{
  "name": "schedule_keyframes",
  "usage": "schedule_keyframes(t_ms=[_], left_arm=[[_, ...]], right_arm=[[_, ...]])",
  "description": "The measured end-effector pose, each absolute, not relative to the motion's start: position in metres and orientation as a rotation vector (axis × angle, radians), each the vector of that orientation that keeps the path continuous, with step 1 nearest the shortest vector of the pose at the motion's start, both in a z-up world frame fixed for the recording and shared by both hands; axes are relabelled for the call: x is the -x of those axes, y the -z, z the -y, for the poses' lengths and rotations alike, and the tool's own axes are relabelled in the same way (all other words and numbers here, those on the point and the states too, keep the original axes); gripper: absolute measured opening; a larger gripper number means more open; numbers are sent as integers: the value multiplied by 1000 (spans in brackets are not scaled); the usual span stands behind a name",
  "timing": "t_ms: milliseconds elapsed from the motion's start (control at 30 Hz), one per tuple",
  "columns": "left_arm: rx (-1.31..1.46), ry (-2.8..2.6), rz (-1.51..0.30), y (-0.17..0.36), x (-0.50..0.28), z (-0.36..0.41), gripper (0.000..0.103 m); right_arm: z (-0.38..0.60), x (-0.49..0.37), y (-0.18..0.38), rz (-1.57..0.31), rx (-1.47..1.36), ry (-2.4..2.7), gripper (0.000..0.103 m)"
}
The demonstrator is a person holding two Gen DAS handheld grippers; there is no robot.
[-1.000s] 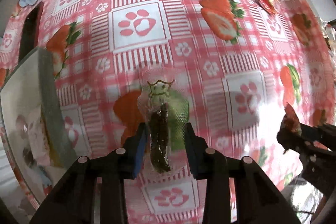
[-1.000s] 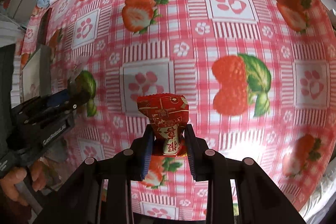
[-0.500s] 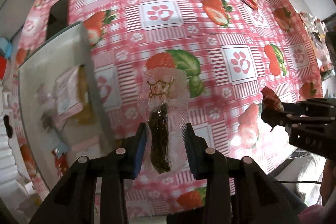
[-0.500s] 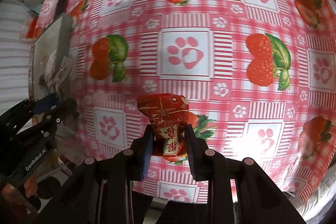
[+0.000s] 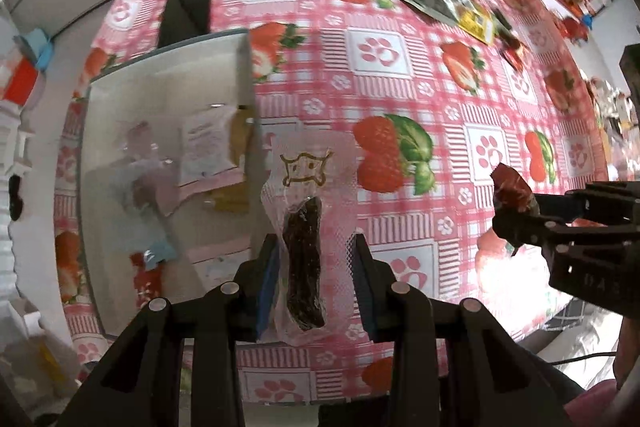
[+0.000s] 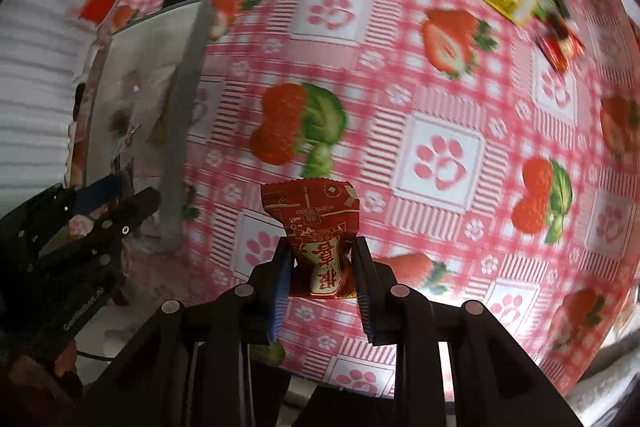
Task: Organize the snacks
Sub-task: 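Carry both snacks over the white tray and open both tools to drop them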
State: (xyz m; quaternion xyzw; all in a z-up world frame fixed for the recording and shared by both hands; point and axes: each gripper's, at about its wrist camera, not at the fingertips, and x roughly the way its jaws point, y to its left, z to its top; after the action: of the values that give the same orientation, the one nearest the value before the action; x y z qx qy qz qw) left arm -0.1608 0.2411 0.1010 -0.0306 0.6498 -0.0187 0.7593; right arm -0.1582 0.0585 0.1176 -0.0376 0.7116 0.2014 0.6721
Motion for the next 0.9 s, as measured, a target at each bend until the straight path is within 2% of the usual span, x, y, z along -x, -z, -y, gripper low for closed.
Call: schedule_keyframes(t_ms=[533,900], left_arm=[[207,-118,-1384,-101,178,-317,38],[207,-182,-1435,-82,183,-356,39]], right_arm=[[-142,153,-133,-1555,258,-582,31],[-201,150,-127,-1586,283,-672,31]])
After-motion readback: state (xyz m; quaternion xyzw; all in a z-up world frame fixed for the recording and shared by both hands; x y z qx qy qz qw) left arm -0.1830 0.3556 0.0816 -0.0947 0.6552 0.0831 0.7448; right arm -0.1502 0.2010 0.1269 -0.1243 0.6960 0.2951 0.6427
